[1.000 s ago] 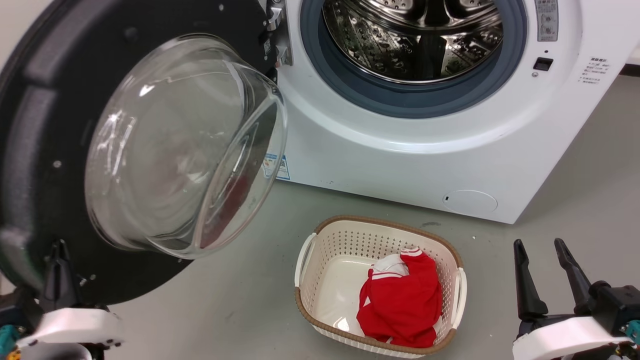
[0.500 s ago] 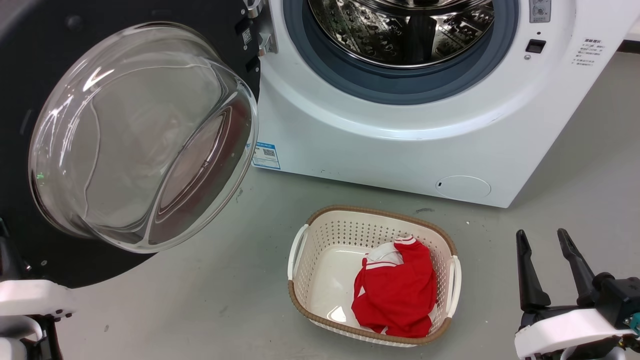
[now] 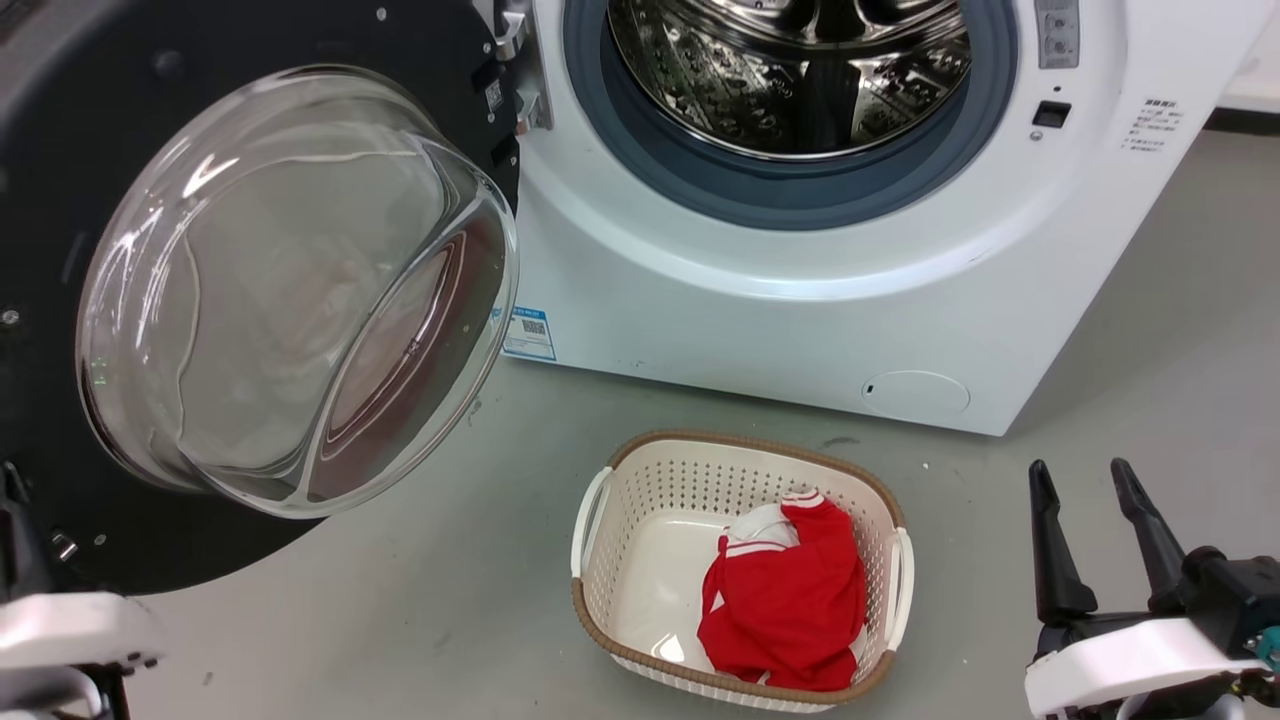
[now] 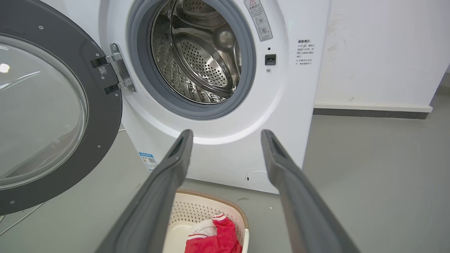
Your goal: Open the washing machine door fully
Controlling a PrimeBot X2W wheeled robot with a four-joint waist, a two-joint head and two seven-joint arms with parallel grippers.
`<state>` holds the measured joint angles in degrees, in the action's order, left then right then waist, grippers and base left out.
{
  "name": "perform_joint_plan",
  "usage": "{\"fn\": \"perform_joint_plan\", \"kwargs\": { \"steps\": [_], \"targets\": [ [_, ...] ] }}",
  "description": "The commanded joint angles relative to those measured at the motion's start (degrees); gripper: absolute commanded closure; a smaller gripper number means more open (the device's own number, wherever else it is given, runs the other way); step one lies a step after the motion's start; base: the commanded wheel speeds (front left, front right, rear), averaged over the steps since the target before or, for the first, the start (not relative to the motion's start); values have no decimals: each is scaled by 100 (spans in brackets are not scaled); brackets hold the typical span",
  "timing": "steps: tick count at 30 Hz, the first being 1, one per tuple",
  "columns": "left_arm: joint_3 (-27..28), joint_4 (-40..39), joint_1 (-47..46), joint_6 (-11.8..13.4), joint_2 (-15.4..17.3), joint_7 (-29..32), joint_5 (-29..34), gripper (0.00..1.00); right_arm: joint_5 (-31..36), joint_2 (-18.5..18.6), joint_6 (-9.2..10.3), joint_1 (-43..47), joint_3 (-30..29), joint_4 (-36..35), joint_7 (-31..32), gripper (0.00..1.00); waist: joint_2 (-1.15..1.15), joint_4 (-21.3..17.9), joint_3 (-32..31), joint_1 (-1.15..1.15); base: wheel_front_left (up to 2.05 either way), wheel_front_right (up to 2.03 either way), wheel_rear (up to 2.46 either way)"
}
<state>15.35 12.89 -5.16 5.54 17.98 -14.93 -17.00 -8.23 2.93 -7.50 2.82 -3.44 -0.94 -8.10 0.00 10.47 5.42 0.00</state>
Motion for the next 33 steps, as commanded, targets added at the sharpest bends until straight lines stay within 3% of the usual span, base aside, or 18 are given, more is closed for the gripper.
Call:
{"fn": "perform_joint_plan", "kwargs": {
  "steps": [1, 9, 10, 11, 12, 13, 22, 33],
  "targets": [
    [16, -95, 117, -15, -47, -39, 73, 100, -35, -11, 2, 53, 18, 29, -36, 0, 0, -14, -66, 0, 0, 0, 0],
    [-272, -1014, 968, -40, -609, -28, 619, 100, 21, -10, 2, 147, 96, 87, -58, 0, 0, -78, -342, 0, 0, 0, 0],
    [-337, -1077, 1053, -62, -695, -28, 663, 82, 17, -11, 2, 158, 105, 88, -54, 0, 0, -88, -366, 0, 0, 0, 0],
    [-423, -1125, 1110, -88, -774, -28, 703, 51, 27, -11, 2, 164, 105, 82, -48, 0, 0, -99, -381, 0, 0, 0, 0],
    [-474, -1147, 1155, -123, -798, -28, 726, 5, 40, -11, 2, 166, 116, 82, -42, 0, 0, -117, -400, 0, 0, 0, 0],
    [-538, -1166, 1165, -167, -844, -28, 755, 0, 56, -11, 2, 173, 112, 73, -36, 0, 0, -130, -410, 0, 0, 0, 0],
    [-1262, -1110, 874, -478, -1201, -28, 1134, 0, 210, -11, 2, 152, 97, -42, 5, 0, 0, -469, -504, 0, 0, 0, 0],
    [-1614, -940, 329, -505, -1390, -28, 1327, 0, 404, -11, 2, -33, -37, -230, 49, 0, 0, -976, -455, 0, 0, 0, 0]
  ]
}}
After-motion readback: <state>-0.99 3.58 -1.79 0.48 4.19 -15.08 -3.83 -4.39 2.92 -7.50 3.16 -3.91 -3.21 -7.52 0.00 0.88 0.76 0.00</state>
